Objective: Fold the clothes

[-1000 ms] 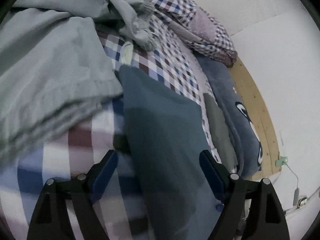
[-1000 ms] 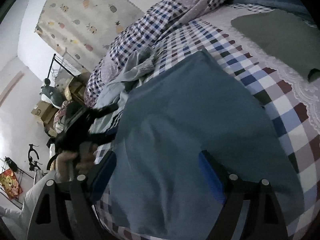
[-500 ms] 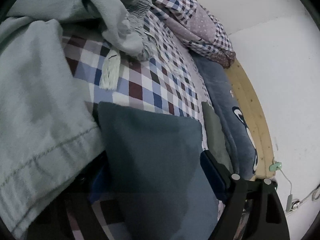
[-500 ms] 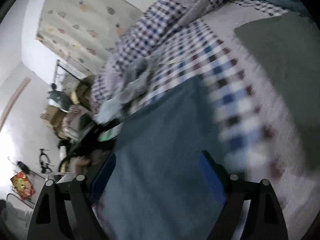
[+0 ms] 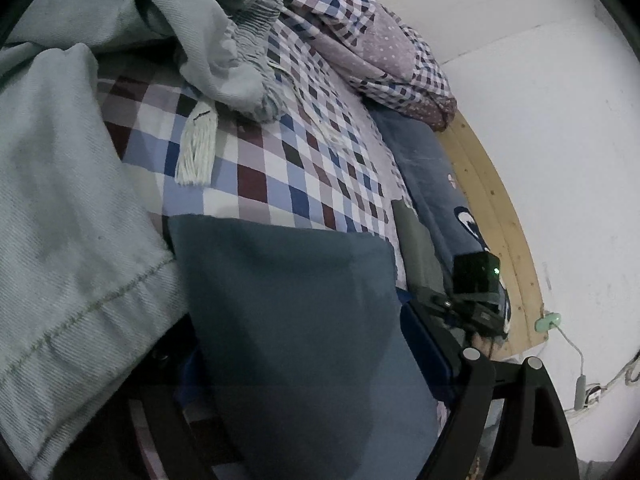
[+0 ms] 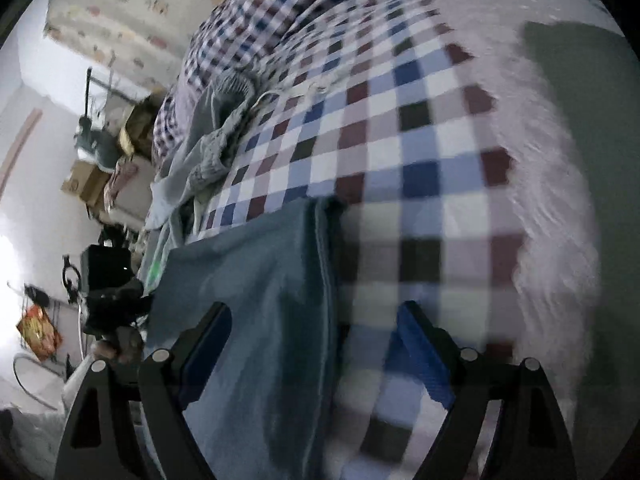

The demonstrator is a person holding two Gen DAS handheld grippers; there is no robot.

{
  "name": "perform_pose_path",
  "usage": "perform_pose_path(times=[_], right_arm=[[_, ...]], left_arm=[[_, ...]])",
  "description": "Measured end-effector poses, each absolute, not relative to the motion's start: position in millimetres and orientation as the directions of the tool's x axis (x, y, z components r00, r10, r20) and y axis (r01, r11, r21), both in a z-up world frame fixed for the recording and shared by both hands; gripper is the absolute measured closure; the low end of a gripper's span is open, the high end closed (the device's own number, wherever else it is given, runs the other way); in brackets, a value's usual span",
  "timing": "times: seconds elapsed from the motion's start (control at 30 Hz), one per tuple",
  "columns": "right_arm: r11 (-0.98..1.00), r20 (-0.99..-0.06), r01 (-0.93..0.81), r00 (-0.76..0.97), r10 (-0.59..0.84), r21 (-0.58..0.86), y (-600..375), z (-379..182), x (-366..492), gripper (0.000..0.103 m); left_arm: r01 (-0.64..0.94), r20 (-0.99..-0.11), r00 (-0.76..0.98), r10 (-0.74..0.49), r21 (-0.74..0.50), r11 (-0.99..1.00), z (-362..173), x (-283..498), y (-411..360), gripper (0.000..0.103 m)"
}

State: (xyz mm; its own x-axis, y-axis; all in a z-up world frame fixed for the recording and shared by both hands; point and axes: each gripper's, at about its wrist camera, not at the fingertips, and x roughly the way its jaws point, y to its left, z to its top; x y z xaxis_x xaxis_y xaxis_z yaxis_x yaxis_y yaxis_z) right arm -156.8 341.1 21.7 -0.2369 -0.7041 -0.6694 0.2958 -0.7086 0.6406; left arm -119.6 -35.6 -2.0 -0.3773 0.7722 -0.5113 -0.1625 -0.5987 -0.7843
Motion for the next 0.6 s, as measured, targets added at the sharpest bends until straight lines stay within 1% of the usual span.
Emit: perform_pose_path(times=[0.07, 0.2, 0.37, 0.47, 0.57, 0.6], right_arm=[[-0.691, -0.661, 0.328, -0.216, -0.718, 0.644, 331, 20, -165, 0.011], [-0.638, -0.635, 0.381, -0.152, -0.757, 0.67, 311, 18, -177, 0.01], [-0.549, -0.596, 0.43, -0.033, -0.803, 0.717, 283, 15, -181, 0.01], [-0.52, -0.569, 0.415, -0.009, -0.823, 0.746, 279, 13, -184, 0.01], [-0.494, -0.544, 0.405, 0.009, -0.839, 0.769, 279, 14, -183, 0.01], [-0.492, -0.542, 0.405, 0.012, -0.84, 0.771, 279, 15, -182, 0.01]], left_arm=[[-0.158, -0.512, -0.378, 0.771, -0.785, -0.599, -3, -120, -36, 0.015], [-0.148, -0.514, -0.379, 0.77, -0.787, -0.599, -5, -119, -37, 0.015], [-0.13, -0.513, -0.381, 0.769, -0.794, -0.594, -5, -121, -38, 0.015], [-0.12, -0.5, -0.383, 0.776, -0.806, -0.579, -3, -120, -39, 0.015], [-0.119, -0.467, -0.376, 0.8, -0.832, -0.542, 1, -119, -39, 0.015], [-0.118, -0.473, -0.376, 0.797, -0.828, -0.548, 1, -118, -38, 0.015]])
